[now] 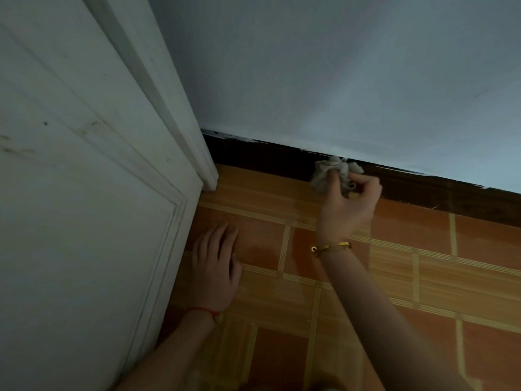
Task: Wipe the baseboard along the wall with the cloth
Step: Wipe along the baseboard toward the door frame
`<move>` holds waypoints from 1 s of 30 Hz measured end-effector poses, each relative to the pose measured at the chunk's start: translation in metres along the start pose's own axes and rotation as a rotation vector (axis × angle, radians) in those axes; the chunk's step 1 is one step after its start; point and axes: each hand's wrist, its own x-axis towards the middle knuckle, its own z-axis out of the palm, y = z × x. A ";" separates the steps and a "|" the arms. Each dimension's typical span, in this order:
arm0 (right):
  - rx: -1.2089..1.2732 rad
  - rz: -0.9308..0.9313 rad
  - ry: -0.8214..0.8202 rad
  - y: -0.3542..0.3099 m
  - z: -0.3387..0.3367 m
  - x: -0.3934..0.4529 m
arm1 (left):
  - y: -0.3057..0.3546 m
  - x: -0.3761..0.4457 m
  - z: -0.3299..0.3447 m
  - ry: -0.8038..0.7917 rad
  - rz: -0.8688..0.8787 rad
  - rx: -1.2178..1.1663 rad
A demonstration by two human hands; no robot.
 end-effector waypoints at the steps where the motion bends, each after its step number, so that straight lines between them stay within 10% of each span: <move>1: 0.003 -0.012 -0.007 -0.001 0.005 -0.004 | 0.000 0.000 -0.001 -0.001 0.000 0.003; 10: 0.007 -0.106 -0.336 -0.011 0.077 -0.064 | 0.000 0.000 0.001 0.021 0.014 0.023; 19: -0.146 -0.021 -0.164 0.029 0.039 -0.030 | 0.001 0.000 0.000 0.014 0.001 -0.007; 30: -0.217 -0.265 -0.479 0.015 0.077 -0.072 | 0.001 -0.001 0.002 0.019 -0.003 0.029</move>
